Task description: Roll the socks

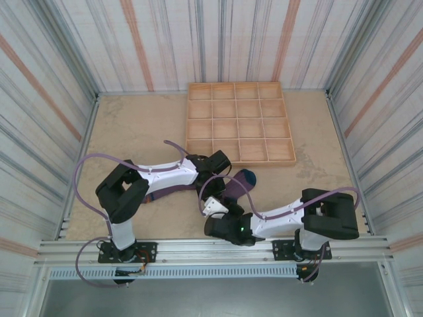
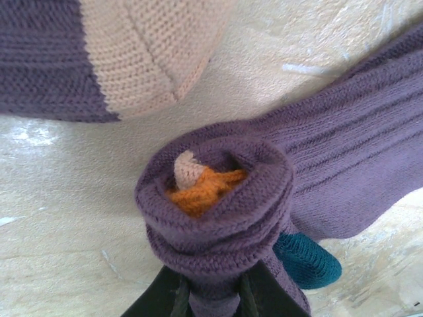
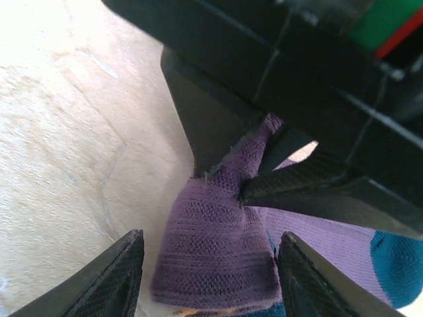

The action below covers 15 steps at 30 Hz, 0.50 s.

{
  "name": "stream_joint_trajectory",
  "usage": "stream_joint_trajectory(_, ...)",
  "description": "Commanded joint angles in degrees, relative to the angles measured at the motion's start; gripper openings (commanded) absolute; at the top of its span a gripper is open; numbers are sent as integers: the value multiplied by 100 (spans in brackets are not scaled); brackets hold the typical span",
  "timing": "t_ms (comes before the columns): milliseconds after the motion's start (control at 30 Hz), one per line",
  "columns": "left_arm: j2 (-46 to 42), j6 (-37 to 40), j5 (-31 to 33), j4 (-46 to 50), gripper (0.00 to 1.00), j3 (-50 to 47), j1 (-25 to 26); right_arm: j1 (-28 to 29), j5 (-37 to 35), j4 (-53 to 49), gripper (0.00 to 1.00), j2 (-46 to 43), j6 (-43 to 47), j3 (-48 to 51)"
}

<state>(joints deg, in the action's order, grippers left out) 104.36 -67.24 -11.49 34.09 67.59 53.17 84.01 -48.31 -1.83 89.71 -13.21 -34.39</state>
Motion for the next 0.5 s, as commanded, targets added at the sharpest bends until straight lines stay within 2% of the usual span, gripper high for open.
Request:
stream_joint_trajectory(0,54,106,64,415,0,-203,-41,24,-297,-320,53,243,-388,-172)
stream_joint_trajectory(100,65,107,46,382,0,-211,-39,15,-225,-354,44,389,-536,-227)
stream_joint_trajectory(300,55,45,-47,167,0,-316,-36,-43,51,-298,14,438,-913,-126)
stream_joint_trajectory(367,42,23,-35,147,3,-325,-42,-48,195,-162,2,368,-953,-18)
stream_joint_trajectory(467,0,-16,-91,15,10,-393,-68,-94,456,74,0,221,-1030,188)
